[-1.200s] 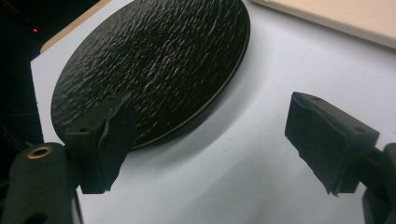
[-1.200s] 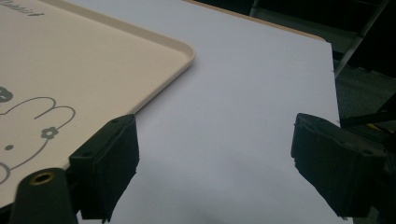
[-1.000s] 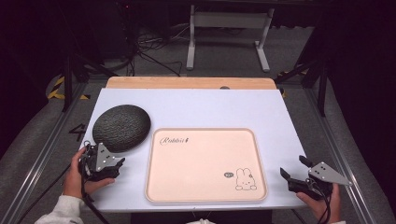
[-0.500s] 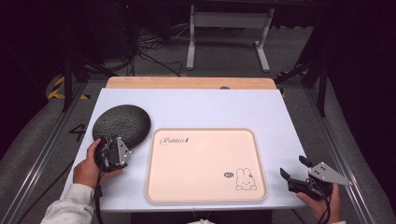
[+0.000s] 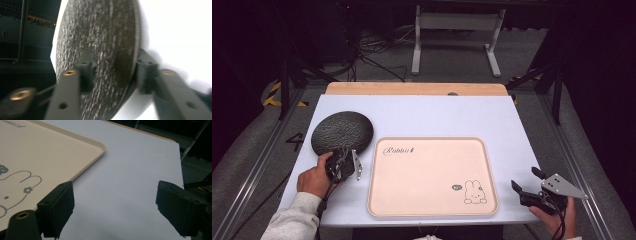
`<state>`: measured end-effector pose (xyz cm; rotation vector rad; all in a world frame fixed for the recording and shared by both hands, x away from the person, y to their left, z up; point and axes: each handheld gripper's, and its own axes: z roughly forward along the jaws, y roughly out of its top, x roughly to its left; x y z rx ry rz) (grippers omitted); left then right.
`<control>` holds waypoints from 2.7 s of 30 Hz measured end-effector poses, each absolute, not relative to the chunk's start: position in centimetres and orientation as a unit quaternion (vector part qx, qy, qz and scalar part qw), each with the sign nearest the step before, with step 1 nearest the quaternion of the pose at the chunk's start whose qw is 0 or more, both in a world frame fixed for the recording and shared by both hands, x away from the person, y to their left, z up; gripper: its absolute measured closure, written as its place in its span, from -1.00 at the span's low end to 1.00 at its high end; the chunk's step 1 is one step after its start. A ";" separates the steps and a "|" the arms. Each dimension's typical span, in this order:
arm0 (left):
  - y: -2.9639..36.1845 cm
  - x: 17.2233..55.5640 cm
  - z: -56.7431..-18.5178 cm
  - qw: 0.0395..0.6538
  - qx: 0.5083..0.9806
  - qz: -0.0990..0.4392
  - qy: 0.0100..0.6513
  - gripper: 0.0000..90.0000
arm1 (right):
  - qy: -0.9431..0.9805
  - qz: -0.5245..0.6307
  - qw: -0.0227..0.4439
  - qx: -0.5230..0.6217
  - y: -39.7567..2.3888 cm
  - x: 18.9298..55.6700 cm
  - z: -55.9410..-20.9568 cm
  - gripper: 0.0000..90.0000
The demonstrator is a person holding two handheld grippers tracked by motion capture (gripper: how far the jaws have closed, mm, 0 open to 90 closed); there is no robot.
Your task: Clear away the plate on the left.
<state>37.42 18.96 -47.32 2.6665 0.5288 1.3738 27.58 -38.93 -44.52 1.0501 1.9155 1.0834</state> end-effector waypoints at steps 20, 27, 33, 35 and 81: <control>18.3 37.3 -46.7 0.061 0.840 0.516 0.156 0.94 | 0.738 0.414 0.346 0.405 -38.9 27.4 -44.5 -0.65; 18.0 36.5 -46.1 0.076 0.841 0.513 0.156 0.93 | 0.737 0.414 0.348 0.406 -38.9 27.4 -44.4 -0.65; 17.5 35.7 -45.6 0.080 0.839 0.519 0.143 0.93 | 0.736 0.414 0.349 0.407 -39.0 27.4 -44.4 -0.65; 17.3 35.2 -45.2 0.084 0.837 0.522 0.139 0.93 | 0.736 0.413 0.350 0.406 -39.0 27.3 -44.4 -0.65; 3.2 27.4 -42.3 0.222 0.841 0.488 -0.066 0.92 | 0.733 0.417 0.351 0.407 -39.1 27.2 -44.3 -0.65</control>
